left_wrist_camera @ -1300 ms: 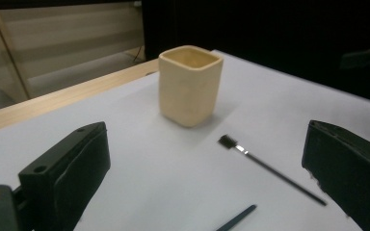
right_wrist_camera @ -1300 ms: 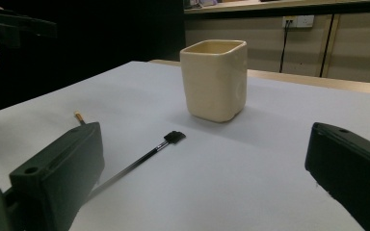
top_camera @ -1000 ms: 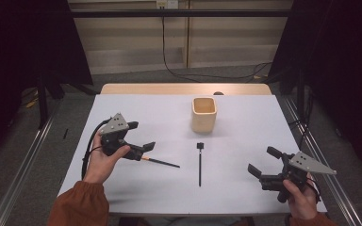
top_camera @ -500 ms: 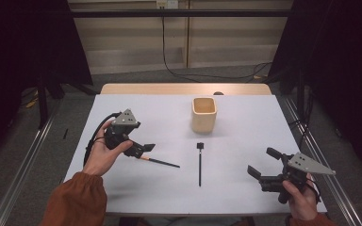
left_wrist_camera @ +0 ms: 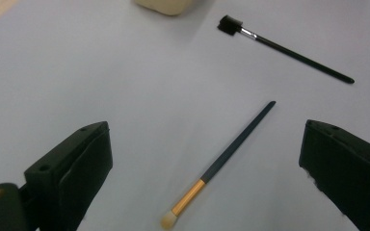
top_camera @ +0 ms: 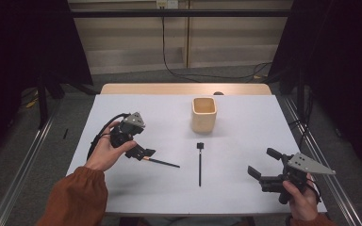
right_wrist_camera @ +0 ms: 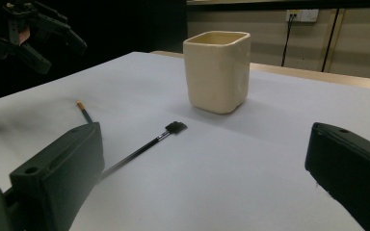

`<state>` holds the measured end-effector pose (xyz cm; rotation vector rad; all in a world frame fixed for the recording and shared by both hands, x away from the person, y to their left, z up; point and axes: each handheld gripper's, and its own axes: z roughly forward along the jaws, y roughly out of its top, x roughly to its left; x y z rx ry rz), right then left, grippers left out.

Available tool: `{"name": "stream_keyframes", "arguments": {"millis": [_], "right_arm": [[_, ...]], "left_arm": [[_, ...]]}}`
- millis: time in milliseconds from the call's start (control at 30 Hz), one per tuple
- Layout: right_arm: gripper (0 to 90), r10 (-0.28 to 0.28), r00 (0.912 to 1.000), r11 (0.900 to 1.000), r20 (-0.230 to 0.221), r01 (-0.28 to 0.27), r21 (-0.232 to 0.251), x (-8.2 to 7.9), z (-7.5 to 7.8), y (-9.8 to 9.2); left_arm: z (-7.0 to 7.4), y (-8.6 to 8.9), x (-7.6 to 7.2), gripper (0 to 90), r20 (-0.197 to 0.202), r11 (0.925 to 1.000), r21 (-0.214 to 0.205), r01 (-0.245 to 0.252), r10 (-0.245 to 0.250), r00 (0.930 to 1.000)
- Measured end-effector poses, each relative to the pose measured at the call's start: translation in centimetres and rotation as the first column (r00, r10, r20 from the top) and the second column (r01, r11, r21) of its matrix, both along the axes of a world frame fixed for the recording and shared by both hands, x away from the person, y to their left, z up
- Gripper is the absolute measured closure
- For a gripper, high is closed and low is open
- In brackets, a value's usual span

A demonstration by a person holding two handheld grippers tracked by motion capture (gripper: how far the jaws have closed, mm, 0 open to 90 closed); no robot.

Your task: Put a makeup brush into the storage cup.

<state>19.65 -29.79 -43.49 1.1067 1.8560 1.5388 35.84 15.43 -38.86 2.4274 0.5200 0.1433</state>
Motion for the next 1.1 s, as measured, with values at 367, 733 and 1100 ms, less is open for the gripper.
{"name": "stream_keyframes", "arguments": {"millis": [367, 733, 1100], "right_arm": [[0.0, -0.005, 1.0000, 1.0000, -0.007, 0.005, -0.002, 0.0, 0.0, 0.1], [0.0, 0.008, 0.9999, 0.9998, -0.012, -0.008, -0.018, -0.2, -0.1, 0.2], [0.0, 0.019, 0.9996, 0.9994, -0.018, -0.020, -0.030, -0.2, -0.2, 0.2]], "left_arm": [[-0.9, 0.0, 0.4, 6.8, -0.080, 0.9964, 0.062, 0.058, -0.053, 0.9953], [-2.2, -0.6, 0.7, 5.9, -0.115, 0.9799, 0.144, 0.138, -0.122, 0.9858], [-3.2, -0.9, 1.1, 35.1, -0.096, 0.9647, 0.202, 0.169, -0.152, 0.9837]]}}
